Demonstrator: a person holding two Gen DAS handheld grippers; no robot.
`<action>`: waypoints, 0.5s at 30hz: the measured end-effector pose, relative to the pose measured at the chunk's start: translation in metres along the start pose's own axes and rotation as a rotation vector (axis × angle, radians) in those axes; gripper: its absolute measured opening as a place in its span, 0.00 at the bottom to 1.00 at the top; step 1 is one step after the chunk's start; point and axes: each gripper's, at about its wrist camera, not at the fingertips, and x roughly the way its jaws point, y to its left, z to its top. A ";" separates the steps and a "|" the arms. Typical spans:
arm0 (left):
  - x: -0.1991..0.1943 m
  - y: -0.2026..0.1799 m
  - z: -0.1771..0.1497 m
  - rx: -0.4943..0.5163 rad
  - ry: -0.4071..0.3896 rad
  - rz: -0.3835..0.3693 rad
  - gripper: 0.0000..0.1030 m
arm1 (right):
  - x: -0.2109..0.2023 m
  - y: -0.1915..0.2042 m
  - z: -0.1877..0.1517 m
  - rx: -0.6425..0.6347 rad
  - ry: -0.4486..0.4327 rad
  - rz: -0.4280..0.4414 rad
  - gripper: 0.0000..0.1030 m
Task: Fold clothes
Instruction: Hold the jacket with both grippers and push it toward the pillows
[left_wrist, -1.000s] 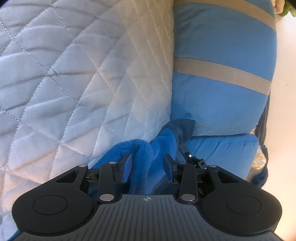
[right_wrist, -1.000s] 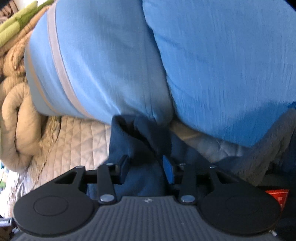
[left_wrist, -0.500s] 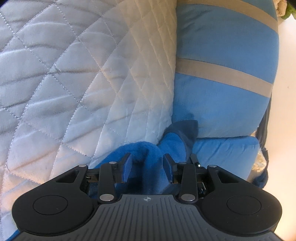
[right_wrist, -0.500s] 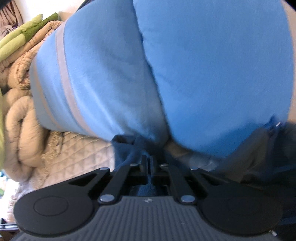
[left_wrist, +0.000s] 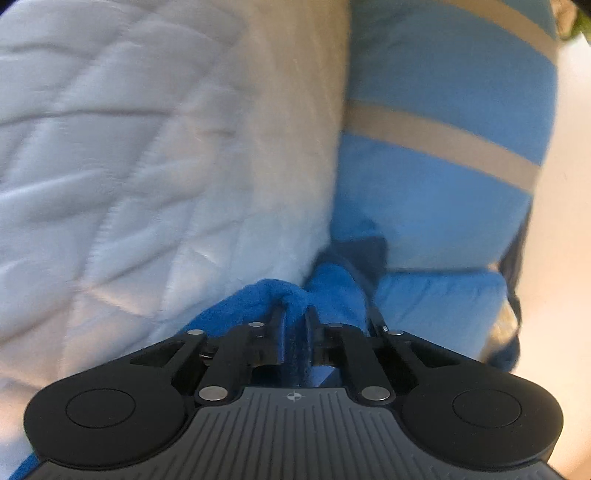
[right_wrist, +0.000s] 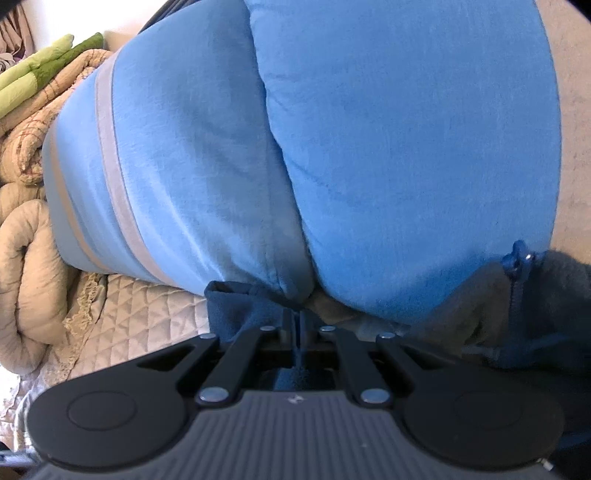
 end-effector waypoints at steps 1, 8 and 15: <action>-0.003 -0.003 -0.001 0.023 -0.019 0.009 0.06 | 0.000 0.000 0.000 -0.003 -0.003 -0.006 0.02; -0.022 -0.026 -0.026 0.203 -0.132 0.106 0.06 | 0.000 0.004 -0.003 -0.012 -0.014 -0.042 0.01; -0.029 -0.041 -0.028 0.310 -0.154 0.213 0.11 | -0.003 0.012 -0.003 -0.069 -0.026 -0.039 0.11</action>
